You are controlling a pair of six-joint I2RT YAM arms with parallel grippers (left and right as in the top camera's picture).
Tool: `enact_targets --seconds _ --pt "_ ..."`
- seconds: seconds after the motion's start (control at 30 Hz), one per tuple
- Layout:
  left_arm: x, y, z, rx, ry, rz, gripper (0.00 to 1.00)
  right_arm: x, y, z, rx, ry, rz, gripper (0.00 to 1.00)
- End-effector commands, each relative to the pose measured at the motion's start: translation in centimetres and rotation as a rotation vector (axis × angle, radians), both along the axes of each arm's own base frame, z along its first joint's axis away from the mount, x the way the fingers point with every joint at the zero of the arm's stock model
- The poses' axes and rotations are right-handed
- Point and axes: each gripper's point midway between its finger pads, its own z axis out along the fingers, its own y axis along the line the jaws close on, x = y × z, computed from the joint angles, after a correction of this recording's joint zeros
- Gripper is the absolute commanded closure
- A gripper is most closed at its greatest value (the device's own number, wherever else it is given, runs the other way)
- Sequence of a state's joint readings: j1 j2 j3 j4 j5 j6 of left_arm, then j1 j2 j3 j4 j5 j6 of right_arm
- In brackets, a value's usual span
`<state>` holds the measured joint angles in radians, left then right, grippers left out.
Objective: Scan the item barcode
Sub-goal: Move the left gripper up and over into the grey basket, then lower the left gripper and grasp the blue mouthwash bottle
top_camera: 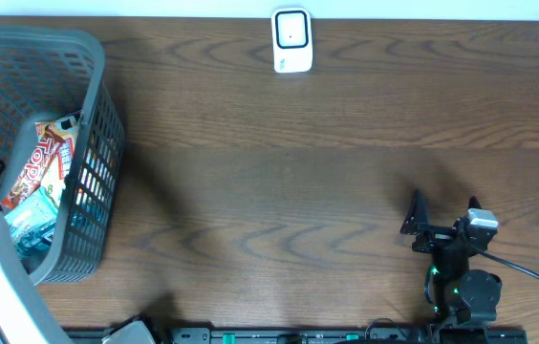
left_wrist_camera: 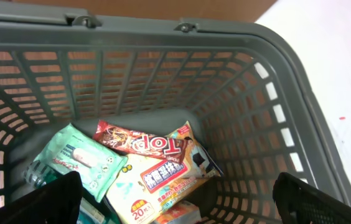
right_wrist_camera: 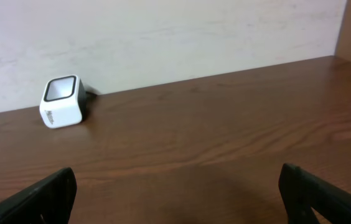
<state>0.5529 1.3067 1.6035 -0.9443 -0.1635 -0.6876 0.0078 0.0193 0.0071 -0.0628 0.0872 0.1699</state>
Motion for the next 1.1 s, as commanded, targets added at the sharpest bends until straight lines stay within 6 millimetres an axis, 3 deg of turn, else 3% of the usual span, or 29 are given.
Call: enact_targets --seconds 0.0,0.4,1.07 --pt "-0.1 1.4 -1.0 -0.035 0.018 0.06 0.02 0.0 -0.1 -0.1 -0.015 0.004 -0.009 0.01" --pt "-0.2 4.3 -5.6 -0.124 0.128 0.14 0.02 0.0 -0.1 -0.1 -0.015 0.004 -0.009 0.01" --pt "-1.0 6.1 -6.8 -0.138 0.141 0.19 0.02 0.0 -0.1 -0.1 -0.015 0.004 -0.009 0.01"
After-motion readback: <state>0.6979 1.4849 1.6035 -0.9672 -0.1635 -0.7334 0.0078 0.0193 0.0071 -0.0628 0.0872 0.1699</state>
